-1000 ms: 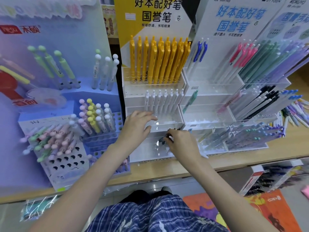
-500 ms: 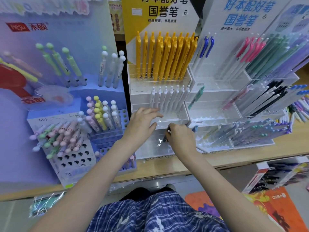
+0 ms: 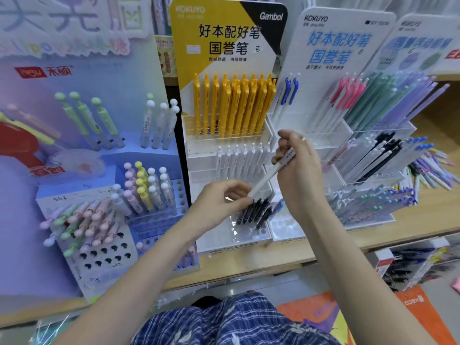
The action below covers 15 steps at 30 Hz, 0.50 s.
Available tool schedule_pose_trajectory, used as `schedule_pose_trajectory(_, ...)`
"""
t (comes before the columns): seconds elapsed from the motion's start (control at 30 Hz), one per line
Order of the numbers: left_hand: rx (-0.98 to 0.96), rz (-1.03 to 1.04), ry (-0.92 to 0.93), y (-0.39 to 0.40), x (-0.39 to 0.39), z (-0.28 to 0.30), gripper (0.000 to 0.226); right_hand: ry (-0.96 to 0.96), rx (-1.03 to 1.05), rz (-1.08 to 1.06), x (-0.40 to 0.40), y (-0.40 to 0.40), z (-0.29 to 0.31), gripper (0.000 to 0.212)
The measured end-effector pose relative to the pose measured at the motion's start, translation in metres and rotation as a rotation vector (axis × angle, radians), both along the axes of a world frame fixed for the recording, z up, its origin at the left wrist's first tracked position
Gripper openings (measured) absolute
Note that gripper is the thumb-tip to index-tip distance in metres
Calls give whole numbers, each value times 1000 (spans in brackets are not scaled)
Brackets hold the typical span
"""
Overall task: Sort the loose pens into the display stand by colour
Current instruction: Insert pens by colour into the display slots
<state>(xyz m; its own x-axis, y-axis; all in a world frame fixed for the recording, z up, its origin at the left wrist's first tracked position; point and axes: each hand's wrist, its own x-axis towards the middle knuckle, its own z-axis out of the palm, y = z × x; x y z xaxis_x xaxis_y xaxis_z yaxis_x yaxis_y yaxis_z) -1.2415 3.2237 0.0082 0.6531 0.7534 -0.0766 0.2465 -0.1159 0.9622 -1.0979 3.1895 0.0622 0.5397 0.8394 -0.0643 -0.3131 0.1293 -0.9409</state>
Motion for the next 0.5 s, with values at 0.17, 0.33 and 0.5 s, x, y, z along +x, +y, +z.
schedule_pose_trajectory(0.17, 165, 138, 107, 14, -28, 0, 14, -967, -189, 309, 11, 3, 25, 19)
schedule_pose_trajectory(0.33, 530, 85, 613, 14, -32, -14, 36, -1309, -40, 243, -11, 33, 40, 24)
schedule_pose_trajectory(0.5, 531, 30, 732, 19, -32, -21, 39, -1417, 3, 245, -28, 55, 18, 26)
